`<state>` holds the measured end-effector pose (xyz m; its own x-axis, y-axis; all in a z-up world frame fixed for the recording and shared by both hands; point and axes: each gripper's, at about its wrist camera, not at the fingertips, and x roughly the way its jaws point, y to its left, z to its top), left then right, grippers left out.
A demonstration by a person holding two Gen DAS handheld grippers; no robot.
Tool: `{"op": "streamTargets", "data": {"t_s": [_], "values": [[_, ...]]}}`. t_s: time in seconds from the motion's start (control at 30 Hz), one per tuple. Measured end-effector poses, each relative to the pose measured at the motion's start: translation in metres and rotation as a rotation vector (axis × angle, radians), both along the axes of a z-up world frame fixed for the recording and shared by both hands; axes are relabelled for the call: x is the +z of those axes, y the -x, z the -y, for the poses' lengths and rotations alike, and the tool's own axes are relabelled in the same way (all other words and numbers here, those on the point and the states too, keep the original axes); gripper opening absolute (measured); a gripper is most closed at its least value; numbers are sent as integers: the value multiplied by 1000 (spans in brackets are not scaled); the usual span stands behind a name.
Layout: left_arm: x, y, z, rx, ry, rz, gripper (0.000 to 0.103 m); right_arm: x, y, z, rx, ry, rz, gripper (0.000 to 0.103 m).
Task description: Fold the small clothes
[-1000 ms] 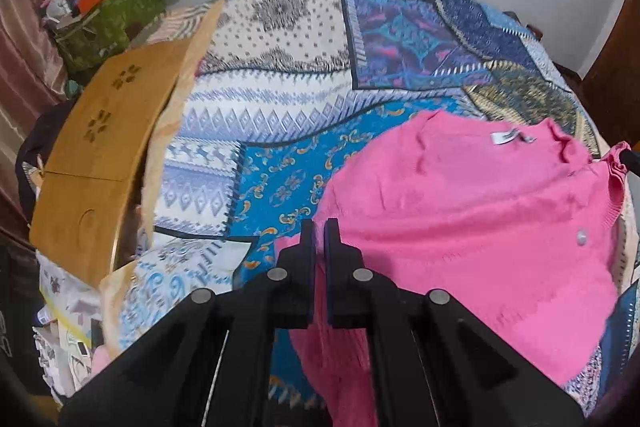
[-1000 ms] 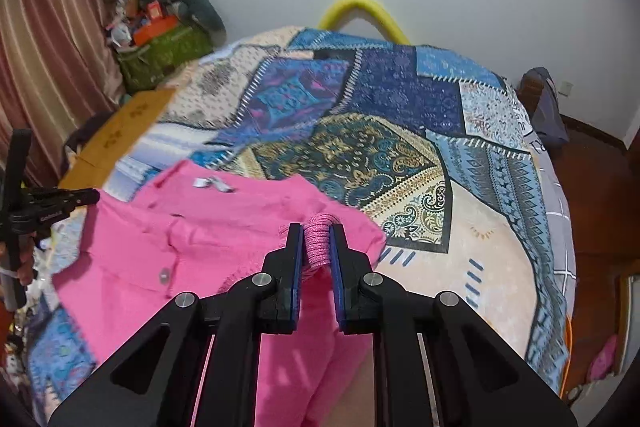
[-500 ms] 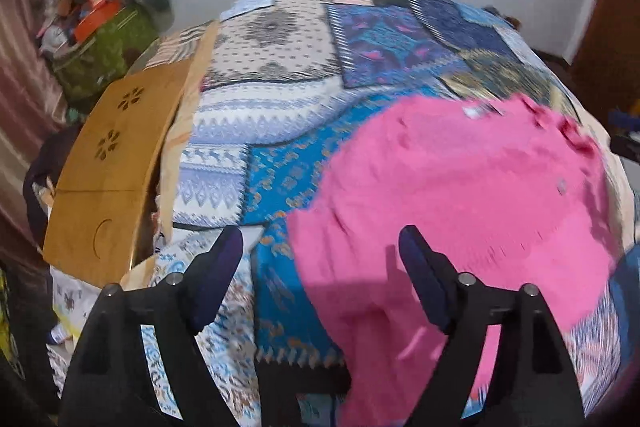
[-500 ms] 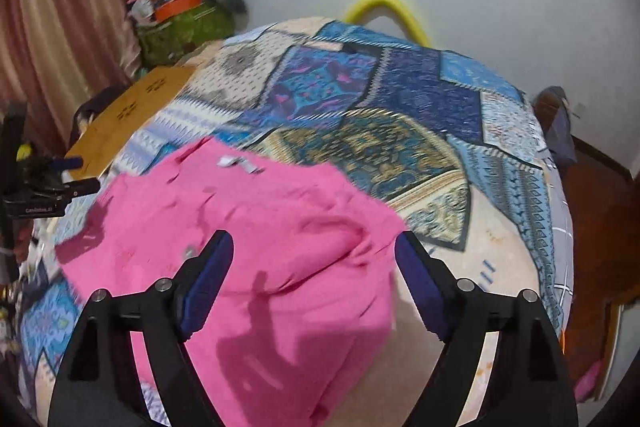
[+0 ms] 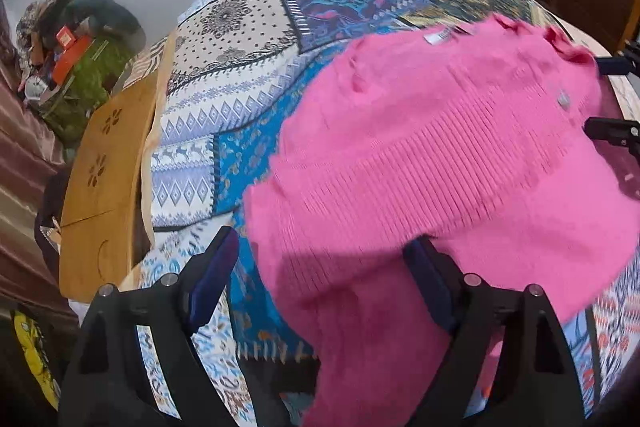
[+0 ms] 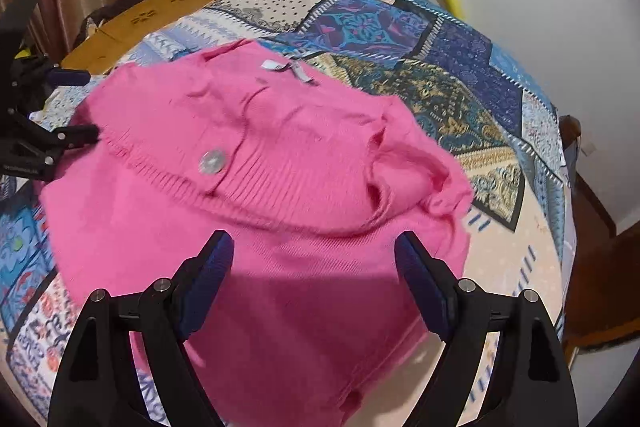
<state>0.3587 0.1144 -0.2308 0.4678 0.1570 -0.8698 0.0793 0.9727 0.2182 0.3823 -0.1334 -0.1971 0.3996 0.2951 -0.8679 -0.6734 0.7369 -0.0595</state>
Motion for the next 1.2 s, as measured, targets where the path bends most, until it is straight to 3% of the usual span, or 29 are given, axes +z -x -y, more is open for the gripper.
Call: {"op": "streamTargets", "data": {"t_s": [0.2, 0.37, 0.47, 0.53, 0.77, 0.97, 1.03, 1.1, 1.2], "values": [[10, -51, -23, 88, 29, 31, 84, 12, -37, 12, -110, -104, 7, 81], [20, -96, -49, 265, -25, 76, 81, 15, -69, 31, -272, -164, 26, 79], [29, -101, -69, 344, 41, 109, 81, 21, -75, 47, -323, -248, 16, 76], [29, -95, -79, 349, 98, 104, 81, 25, -75, 54, -320, -277, 17, 73], [6, -66, -82, 282, 177, 46, 80, 19, -67, 53, -231, -264, -41, 56], [-10, -69, -62, 178, 269, 5, 63, -6, -63, 44, -175, -204, -105, 48], [-16, -78, -51, 154, 274, -23, 43, -9, -65, 44, -182, -218, -113, 43], [-22, -83, -43, 132, 288, -52, 14, -10, -68, 43, -185, -229, -124, 25], [-21, -84, -30, 116, 251, -32, 7, -12, -70, 40, -181, -213, -118, 11]]}}
